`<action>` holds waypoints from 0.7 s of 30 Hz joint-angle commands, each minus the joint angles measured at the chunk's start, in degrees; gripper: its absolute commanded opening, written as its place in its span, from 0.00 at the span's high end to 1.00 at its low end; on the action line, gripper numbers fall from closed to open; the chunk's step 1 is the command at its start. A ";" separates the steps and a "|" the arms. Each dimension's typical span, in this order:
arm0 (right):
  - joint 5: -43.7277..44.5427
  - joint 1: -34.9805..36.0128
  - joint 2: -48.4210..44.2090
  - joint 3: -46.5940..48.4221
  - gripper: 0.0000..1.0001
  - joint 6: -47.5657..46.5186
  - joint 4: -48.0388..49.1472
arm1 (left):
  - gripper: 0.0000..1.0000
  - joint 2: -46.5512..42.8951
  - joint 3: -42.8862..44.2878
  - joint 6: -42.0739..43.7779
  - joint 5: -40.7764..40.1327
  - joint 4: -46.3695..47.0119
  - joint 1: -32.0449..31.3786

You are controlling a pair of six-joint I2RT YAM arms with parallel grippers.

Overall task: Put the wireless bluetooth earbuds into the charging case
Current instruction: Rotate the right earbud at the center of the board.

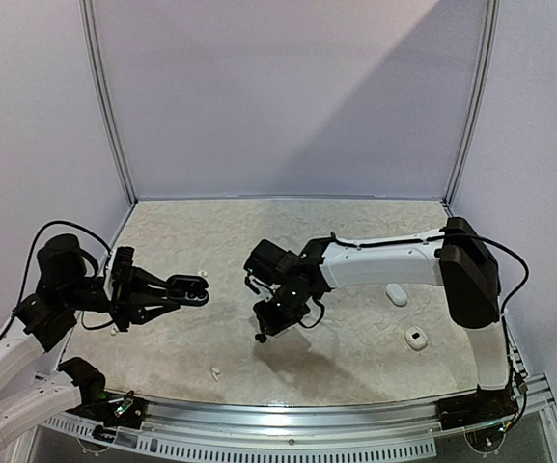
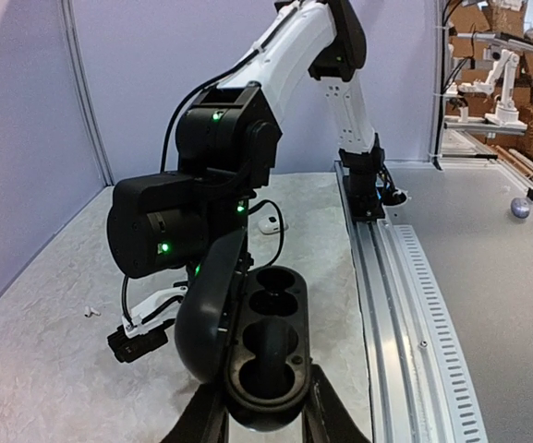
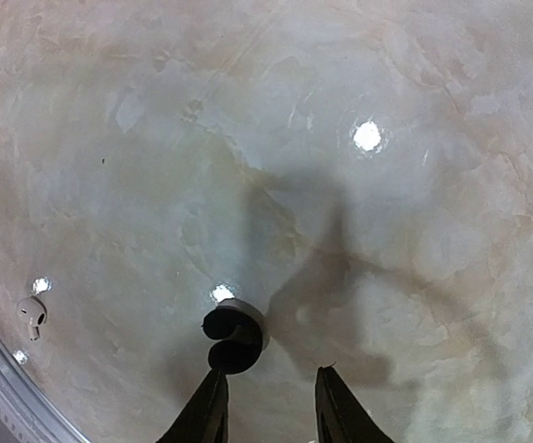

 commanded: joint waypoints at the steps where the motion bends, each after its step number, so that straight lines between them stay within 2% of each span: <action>1: -1.35 0.34 -3.67 -2.37 0.66 -7.25 3.15 | 1.00 -0.41 1.63 3.38 0.89 -4.07 -0.47; 3: -3.21 0.34 -5.15 -3.70 0.62 -11.78 5.02 | 1.00 -0.69 1.89 4.95 1.11 -5.44 -0.52; 10: -8.59 0.35 -9.31 -9.07 0.46 -37.06 7.60 | 1.00 0.58 3.82 10.14 3.07 -10.84 -0.56; 12: -9.14 0.35 -9.17 -9.23 0.39 -46.75 7.83 | 1.00 1.31 4.34 11.13 3.73 -11.72 -0.60; 15: -8.34 0.31 -8.06 -8.54 0.24 -57.35 7.68 | 1.00 1.78 5.32 13.89 4.25 -14.23 -0.76; 18: -8.60 0.30 -7.48 -8.12 0.19 -66.53 7.81 | 1.00 2.15 6.72 19.46 4.56 -19.39 -0.83; 21: -9.63 0.30 -6.03 -6.55 0.19 -72.67 6.42 | 1.00 3.14 7.53 23.60 5.47 -22.58 -1.03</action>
